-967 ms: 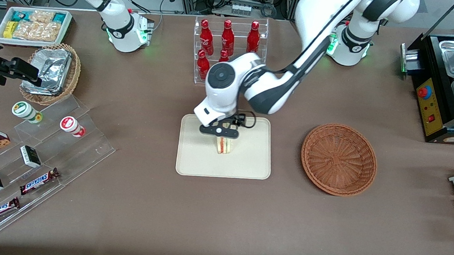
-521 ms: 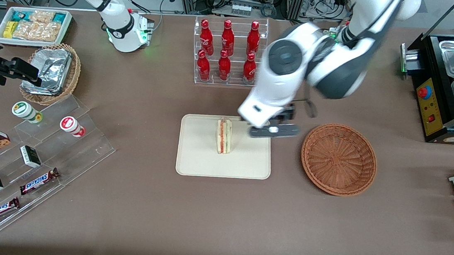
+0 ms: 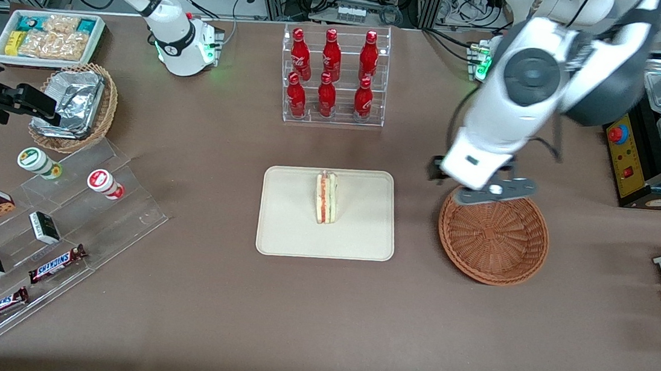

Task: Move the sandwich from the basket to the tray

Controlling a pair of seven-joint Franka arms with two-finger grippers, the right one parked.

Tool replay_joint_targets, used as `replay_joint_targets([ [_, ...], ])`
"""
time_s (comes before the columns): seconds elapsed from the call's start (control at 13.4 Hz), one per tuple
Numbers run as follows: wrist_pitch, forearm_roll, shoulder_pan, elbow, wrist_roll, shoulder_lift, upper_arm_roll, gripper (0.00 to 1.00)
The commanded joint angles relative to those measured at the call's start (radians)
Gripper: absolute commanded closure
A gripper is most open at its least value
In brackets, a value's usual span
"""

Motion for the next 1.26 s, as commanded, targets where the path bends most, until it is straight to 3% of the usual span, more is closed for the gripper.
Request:
replay_joint_targets([
  [0.0, 0.008, 0.001, 0.103, -0.108, 0.139, -0.121, -0.01, 0.01],
  [0.52, -0.079, -0.073, 0.335, -0.114, 0.519, -0.211, -0.009, 0.01],
  [0.67, -0.082, -0.073, 0.324, -0.111, 0.542, -0.214, 0.037, 0.01],
  [0.89, -0.082, -0.073, 0.213, -0.113, 0.605, -0.23, 0.184, 0.01],
  [1.19, -0.081, -0.073, 0.2, 0.003, 0.59, -0.138, 0.192, 0.01],
])
